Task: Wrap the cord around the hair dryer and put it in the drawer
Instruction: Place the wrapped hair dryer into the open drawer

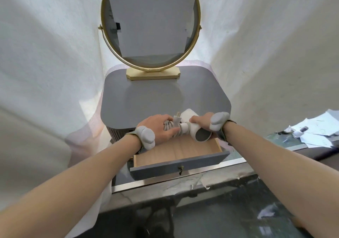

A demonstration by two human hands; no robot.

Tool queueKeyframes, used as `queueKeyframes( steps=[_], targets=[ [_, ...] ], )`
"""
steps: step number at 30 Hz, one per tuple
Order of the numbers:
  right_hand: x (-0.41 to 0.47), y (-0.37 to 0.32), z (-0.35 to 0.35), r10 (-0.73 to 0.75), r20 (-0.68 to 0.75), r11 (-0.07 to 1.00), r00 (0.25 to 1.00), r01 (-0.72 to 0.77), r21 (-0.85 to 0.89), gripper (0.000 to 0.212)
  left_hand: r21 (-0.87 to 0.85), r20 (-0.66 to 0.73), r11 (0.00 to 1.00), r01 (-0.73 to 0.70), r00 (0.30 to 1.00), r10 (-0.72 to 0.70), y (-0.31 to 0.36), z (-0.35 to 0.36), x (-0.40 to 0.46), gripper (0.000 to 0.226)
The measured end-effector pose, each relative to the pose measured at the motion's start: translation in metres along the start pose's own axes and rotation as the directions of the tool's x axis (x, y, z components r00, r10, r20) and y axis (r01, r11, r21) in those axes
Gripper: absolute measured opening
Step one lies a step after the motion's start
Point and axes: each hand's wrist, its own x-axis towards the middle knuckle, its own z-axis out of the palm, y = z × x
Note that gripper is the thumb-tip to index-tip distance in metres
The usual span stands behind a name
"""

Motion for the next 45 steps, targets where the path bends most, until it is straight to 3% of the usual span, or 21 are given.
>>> queueKeyframes(
  steps=[5, 9, 16, 22, 26, 33, 39, 45],
  targets=[
    [-0.002, 0.024, 0.005, -0.038, 0.049, 0.999, 0.998, 0.039, -0.013, 0.059, 0.013, -0.028, 1.0, 0.007, 1.0, -0.007, 0.009, 0.015, -0.024, 0.044],
    [0.001, 0.039, 0.016, -0.026, 0.099, 1.0, 0.995, 0.026, -0.008, 0.049, -0.01, 0.041, 0.998, 0.059, 0.997, -0.058, 0.011, 0.029, -0.03, 0.042],
    [0.025, 0.038, 0.031, -0.014, 0.149, 1.0, 0.989, 0.016, -0.014, 0.061, -0.098, 0.139, 0.979, 0.177, 0.977, -0.163, -0.006, 0.05, -0.012, 0.039],
    [0.056, 0.039, 0.05, 0.01, 0.172, 0.999, 0.985, -0.002, -0.045, 0.046, -0.123, 0.243, 0.951, 0.284, 0.938, -0.249, -0.031, 0.071, 0.009, 0.043],
    [0.085, 0.051, 0.067, 0.021, 0.112, 0.999, 0.994, -0.016, -0.045, 0.062, -0.072, 0.278, 0.959, 0.274, 0.929, -0.244, -0.048, 0.088, 0.016, 0.061],
    [0.115, 0.066, 0.089, -0.002, 0.045, 0.996, 0.999, 0.006, -0.093, 0.088, -0.031, 0.289, 0.974, 0.224, 0.935, -0.206, -0.063, 0.104, 0.014, 0.058],
    [0.117, 0.069, 0.091, -0.042, -0.008, 0.974, 0.999, 0.039, -0.223, 0.073, -0.058, 0.299, 0.965, 0.254, 0.927, -0.226, -0.061, 0.1, 0.014, 0.058],
    [0.073, 0.065, 0.075, -0.237, -0.161, 0.877, 0.958, 0.14, -0.459, 0.047, -0.04, 0.385, 0.948, 0.317, 0.88, -0.278, -0.051, 0.087, 0.018, 0.06]
  ],
)
